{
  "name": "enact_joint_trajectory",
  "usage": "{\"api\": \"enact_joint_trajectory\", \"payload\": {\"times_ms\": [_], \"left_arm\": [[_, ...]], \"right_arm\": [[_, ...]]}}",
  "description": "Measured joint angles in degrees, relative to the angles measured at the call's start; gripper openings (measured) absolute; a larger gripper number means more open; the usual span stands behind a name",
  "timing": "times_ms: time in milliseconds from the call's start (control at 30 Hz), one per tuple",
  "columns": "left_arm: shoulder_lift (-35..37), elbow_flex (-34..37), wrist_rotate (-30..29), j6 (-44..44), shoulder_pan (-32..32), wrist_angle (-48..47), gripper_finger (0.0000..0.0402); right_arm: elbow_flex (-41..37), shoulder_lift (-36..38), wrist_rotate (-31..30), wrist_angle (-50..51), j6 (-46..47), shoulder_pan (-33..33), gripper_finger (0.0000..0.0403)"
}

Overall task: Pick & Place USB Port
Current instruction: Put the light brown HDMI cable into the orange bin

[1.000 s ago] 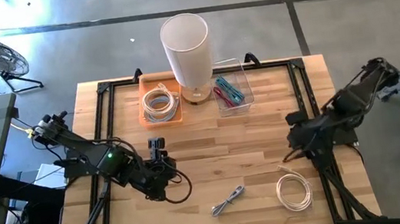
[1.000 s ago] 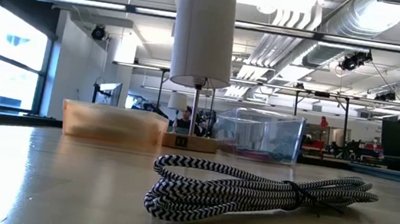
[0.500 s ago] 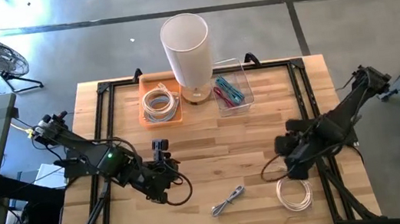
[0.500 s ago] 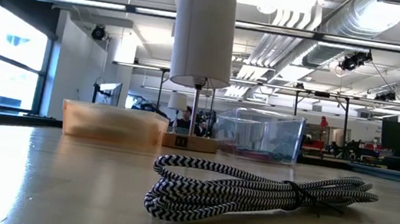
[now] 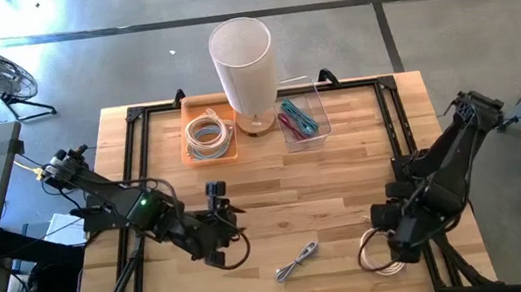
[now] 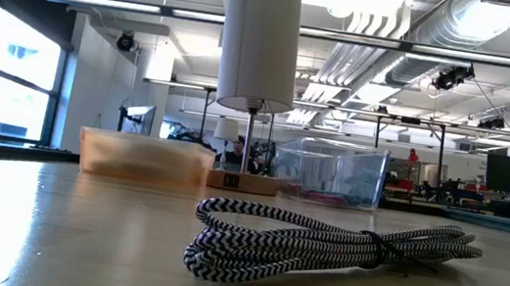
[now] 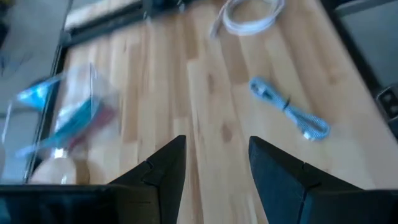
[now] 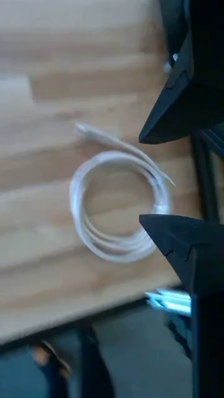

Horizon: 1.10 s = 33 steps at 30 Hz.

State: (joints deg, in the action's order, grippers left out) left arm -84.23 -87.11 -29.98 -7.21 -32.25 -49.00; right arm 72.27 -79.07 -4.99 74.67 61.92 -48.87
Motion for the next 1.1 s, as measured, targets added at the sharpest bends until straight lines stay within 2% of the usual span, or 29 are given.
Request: {"api": "enact_joint_trajectory", "payload": {"times_ms": [100,400,833,967,1100], "left_arm": [[0.0,0.0,1.6,2.8,0.0,3.4,0.0169],[0.0,0.0,2.9,4.0,0.0,3.2,0.0169],[0.0,0.0,5.2,4.0,0.0,1.1,0.0169],[0.0,0.0,5.5,4.0,0.0,0.4,0.0169],[0.0,0.0,5.7,4.0,0.0,0.4,0.0169]], "right_arm": [[0.0,-1.4,-3.7,-0.1,1.3,-0.9,0.0188],[0.0,-9.7,-5.5,-0.3,4.5,-1.4,0.0188],[0.0,-23.1,6.3,-0.4,5.1,-1.4,0.0188],[0.0,-25.0,10.7,-0.9,5.0,-0.8,0.0188],[0.0,-25.1,12.7,-2.0,4.6,0.8,0.0188]]}}
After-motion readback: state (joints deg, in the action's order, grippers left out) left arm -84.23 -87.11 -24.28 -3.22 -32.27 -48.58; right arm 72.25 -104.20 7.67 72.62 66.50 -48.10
